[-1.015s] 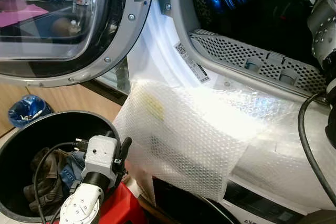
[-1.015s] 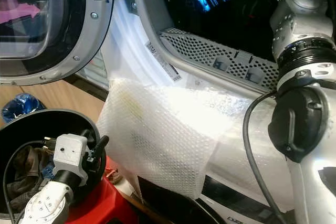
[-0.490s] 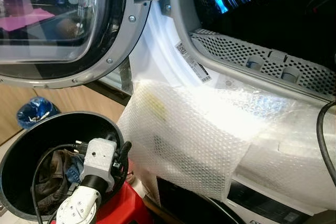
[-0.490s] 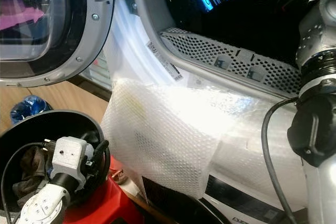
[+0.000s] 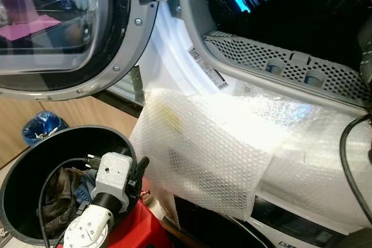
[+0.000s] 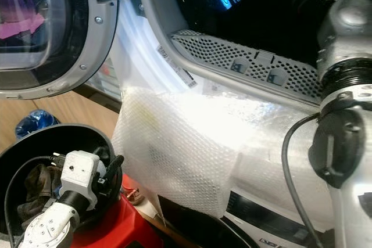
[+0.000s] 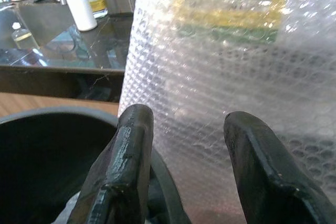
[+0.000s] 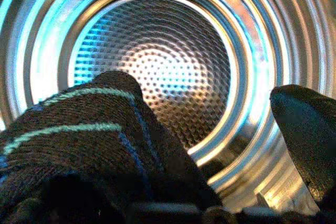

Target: Clothes washing

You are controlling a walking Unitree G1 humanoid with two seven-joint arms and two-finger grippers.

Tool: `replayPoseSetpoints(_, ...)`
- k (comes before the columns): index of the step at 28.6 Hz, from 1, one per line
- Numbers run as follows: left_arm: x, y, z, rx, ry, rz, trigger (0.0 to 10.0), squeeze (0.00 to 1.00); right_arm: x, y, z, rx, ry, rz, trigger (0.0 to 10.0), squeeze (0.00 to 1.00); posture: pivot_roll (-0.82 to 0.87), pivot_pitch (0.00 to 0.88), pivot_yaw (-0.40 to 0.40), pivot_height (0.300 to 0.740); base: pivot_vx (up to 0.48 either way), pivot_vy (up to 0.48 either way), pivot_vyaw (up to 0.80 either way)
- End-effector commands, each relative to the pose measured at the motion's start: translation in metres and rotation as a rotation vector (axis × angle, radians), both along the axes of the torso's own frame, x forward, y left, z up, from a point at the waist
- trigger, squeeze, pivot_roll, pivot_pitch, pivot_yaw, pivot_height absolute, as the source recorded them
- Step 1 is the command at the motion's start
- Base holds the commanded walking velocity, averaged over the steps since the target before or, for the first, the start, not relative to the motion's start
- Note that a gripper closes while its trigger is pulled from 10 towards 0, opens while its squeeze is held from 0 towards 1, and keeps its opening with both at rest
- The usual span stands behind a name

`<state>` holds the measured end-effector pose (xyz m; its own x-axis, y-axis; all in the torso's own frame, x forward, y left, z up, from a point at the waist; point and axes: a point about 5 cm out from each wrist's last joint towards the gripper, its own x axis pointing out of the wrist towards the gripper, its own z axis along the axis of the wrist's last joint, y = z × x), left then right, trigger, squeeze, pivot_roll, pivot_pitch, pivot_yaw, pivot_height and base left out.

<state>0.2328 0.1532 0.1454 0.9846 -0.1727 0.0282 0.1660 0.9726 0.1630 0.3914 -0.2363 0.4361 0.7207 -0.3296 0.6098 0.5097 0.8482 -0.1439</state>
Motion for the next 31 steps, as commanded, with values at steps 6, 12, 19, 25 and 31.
replayPoseSetpoints(6,0.003,-0.007,0.001,0.046,-0.008,-0.038,10.0,0.0,-0.005,0.042,0.021,-0.525,-0.075,-0.045,10.0,0.0,0.17,0.089,-0.045,0.74,0.0,0.0,0.0)
replayPoseSetpoints(12,0.006,-0.01,0.0,0.069,-0.01,-0.053,10.0,0.0,-0.014,0.057,0.033,-0.927,-0.165,-0.215,10.0,0.0,0.15,0.078,-0.056,0.74,0.0,0.0,0.0)
replayPoseSetpoints(19,0.012,-0.013,-0.004,0.126,-0.007,-0.073,10.0,0.0,-0.018,0.066,0.04,-1.333,-0.224,-0.433,10.0,0.0,0.13,0.064,-0.066,0.74,0.0,0.0,0.0)
replayPoseSetpoints(25,0.011,-0.014,-0.007,0.155,-0.001,-0.08,10.0,0.0,-0.011,0.064,0.03,-1.606,-0.143,-0.548,10.0,0.0,0.13,0.065,-0.073,0.74,0.0,0.0,0.0)
replayPoseSetpoints(31,0.011,-0.014,-0.009,0.161,0.006,-0.09,10.0,0.0,0.002,0.034,0.005,-1.755,0.179,-0.622,10.0,0.0,0.11,0.063,-0.069,0.74,0.0,0.0,0.0)
